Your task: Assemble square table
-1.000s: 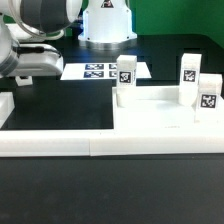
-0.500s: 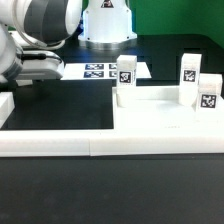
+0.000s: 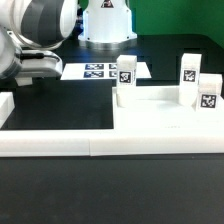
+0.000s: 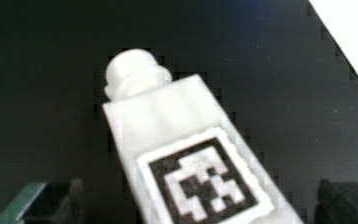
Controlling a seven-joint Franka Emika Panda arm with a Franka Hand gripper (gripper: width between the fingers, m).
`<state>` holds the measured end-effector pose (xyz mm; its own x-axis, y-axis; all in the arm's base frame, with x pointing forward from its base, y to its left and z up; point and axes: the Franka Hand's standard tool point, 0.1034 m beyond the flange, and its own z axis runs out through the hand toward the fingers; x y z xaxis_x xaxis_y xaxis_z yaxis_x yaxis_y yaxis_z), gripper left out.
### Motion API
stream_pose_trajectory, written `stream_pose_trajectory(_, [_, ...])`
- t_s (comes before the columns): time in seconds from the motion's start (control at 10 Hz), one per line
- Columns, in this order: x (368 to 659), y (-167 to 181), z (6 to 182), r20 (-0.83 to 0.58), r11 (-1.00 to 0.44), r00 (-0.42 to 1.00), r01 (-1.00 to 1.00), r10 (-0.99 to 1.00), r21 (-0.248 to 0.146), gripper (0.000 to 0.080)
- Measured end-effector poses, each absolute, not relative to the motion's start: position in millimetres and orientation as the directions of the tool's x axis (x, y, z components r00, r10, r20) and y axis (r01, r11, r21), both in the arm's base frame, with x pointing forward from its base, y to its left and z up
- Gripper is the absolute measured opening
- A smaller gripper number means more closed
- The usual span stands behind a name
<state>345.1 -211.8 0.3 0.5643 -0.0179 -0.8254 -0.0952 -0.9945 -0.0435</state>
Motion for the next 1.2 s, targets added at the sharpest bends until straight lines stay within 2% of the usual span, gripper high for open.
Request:
stream_pose_trajectory(0.2, [345.0,-211.8,0.3,-0.825,-0.994,0.564,-0.095,-0.018,-0.044,0.0648])
stream_pose_trajectory(0.3, [345.0,-211.8,0.3,-0.825,-0.994,0.564,-0.095,-0.018,-0.044,0.0488])
stream_pose_trajectory(0.4, [345.0,-211.8,0.3,-0.825,-0.994,0.564,-0.095,-0.018,-0.044,0.0488])
stream_pose_trajectory(0.5, [345.1,-211.9,0.4,-0.825,-0.994,0.564,-0.095,-0.018,-0.043,0.0305])
stream_pose_trajectory(0.6, [345.1,-211.9,0.4,-0.825,-0.994,0.564,-0.095,-0.018,-0.043,0.0281])
stream_pose_trajectory(1.2, [345.1,-211.9,0.4,-0.825,-0.994,0.564,-0.095,-0.018,-0.044,0.0281])
